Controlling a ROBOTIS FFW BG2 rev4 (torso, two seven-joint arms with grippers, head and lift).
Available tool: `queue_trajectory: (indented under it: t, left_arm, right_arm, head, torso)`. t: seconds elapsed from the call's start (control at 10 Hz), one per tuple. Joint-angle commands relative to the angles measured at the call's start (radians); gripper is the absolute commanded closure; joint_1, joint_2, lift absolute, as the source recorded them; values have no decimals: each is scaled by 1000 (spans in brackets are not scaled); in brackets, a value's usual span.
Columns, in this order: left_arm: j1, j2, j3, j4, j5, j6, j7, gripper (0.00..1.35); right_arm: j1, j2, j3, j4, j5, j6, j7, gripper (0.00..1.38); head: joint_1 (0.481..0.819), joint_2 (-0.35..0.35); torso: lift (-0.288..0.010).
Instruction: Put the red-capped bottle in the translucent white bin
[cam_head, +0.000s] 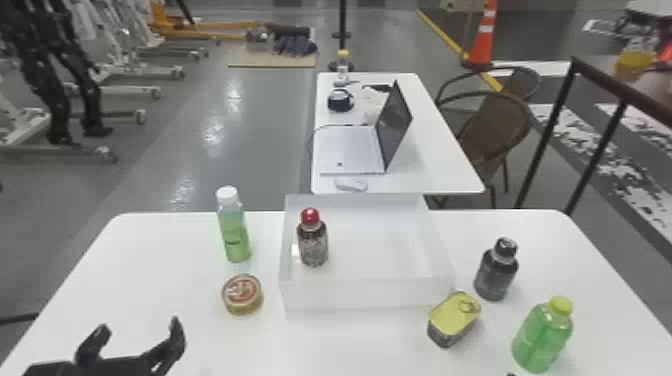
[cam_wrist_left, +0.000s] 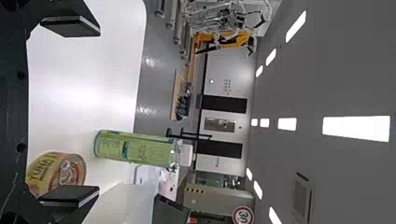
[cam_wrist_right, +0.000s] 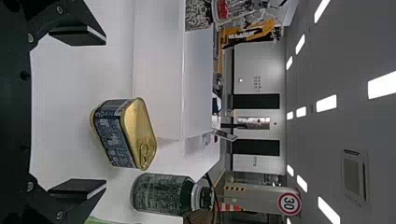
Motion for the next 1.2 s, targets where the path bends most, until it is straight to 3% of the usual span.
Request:
queue_trajectory:
  t: [0.0,0.4,1.1]
  left_arm:
    - [62,-11,43,-3,-32,-37,0,113]
    - [175,-11,78,0,-69,-120,2,113]
    - [168,-11,66,21,-64,-152,5,113]
  right_arm:
    - [9,-9,0,-9,-2,2,-6,205]
    - [24,-12,0,-21,-4,5,-19,205]
    - [27,-12,0,-23,-6,7,-21,205]
  head:
    - [549,0]
    - [549,0]
    - [549,0]
  torso:
    - [-100]
    - [-100]
    - [-100]
